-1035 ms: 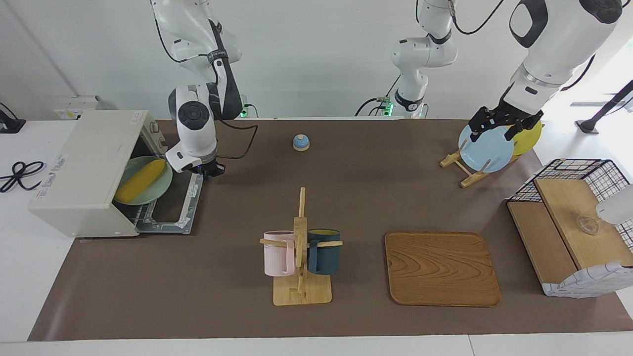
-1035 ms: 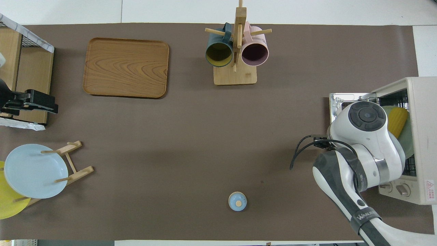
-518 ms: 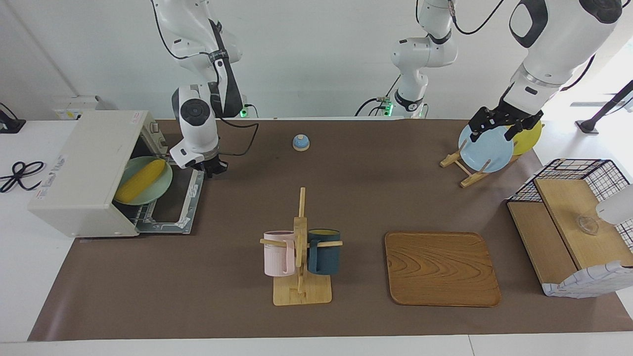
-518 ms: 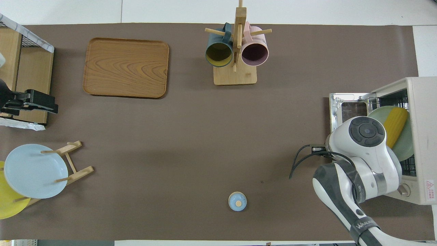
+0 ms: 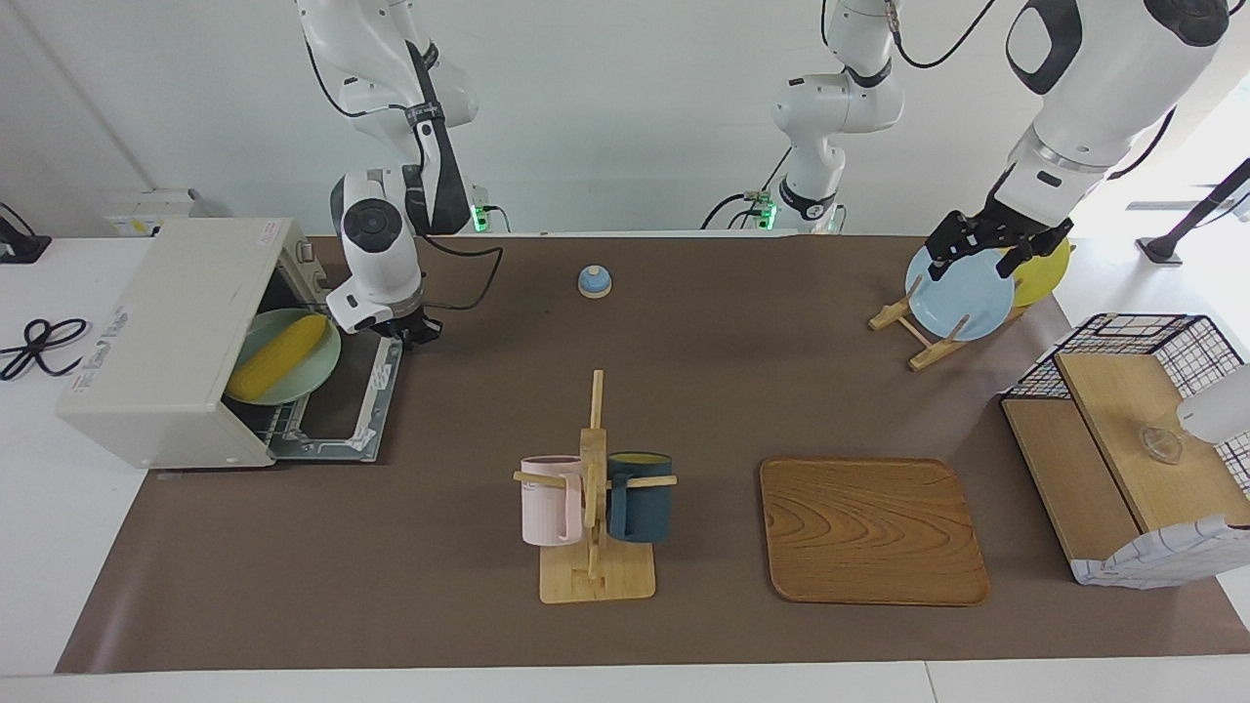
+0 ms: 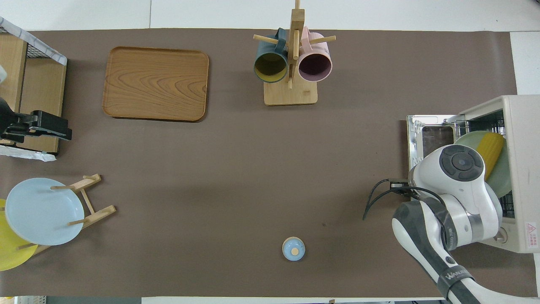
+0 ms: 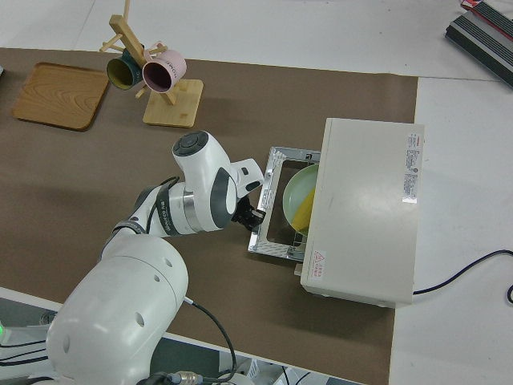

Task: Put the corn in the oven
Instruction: 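Release the corn inside the oven and withdraw the right gripper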

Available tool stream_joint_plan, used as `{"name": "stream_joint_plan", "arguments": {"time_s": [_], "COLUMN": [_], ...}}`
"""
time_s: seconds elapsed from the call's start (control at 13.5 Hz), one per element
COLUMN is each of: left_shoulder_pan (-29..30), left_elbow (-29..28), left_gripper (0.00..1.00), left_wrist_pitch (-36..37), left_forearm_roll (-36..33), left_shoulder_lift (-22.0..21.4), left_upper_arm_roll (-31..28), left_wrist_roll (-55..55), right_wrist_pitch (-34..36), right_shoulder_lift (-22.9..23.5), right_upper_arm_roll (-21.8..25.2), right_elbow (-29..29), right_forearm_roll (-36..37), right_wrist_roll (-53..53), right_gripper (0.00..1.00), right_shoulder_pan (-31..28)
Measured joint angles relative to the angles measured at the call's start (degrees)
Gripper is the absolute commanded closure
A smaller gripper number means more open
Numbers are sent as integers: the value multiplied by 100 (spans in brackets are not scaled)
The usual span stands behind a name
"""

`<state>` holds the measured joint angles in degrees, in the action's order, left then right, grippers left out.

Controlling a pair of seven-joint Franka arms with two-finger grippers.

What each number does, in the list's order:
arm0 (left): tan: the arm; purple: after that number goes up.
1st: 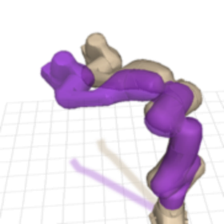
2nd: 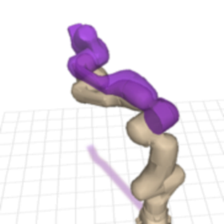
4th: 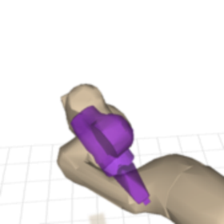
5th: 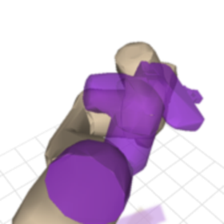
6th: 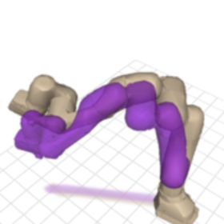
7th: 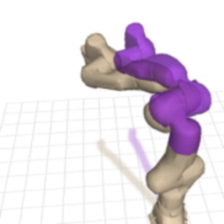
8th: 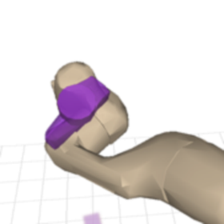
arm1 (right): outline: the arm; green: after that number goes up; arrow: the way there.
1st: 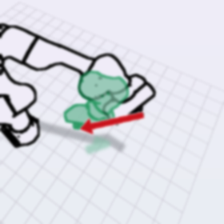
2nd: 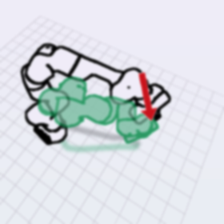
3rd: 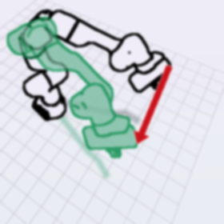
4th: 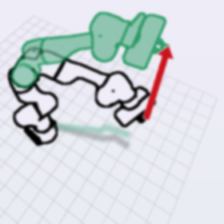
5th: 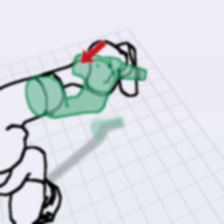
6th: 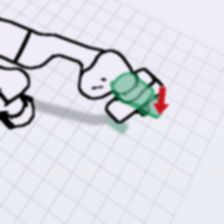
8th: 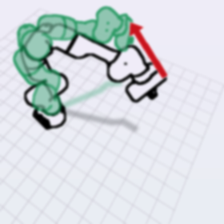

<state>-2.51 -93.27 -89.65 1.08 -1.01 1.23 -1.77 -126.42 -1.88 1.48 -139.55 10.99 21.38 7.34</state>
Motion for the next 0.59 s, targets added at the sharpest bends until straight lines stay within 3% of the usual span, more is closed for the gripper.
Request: {"name": "stream_joint_plan", "arguments": {"time_s": [0.15,0.37,0.59], "left_shoulder_pan": [0,0,0], "left_elbow": [0,0,0], "left_gripper": [0,0,0], "left_wrist_pitch": [0,0,0], "left_forearm_roll": [0,0,0], "left_shoulder_lift": [0,0,0], "left_upper_arm_roll": [0,0,0], "left_wrist_roll": [0,0,0], "right_wrist_pitch": [382,1522,2186], "right_shoulder_lift": [2,3,-3], "right_upper_arm_roll": [-53,-102,-28], "right_elbow": [201,1023,1698], "right_forearm_roll": [166,429,479], "right_wrist_roll": [-35,-361,-1107], "right_gripper": [100,100,100], "right_shoulder_pan": [43,70,-114]}}
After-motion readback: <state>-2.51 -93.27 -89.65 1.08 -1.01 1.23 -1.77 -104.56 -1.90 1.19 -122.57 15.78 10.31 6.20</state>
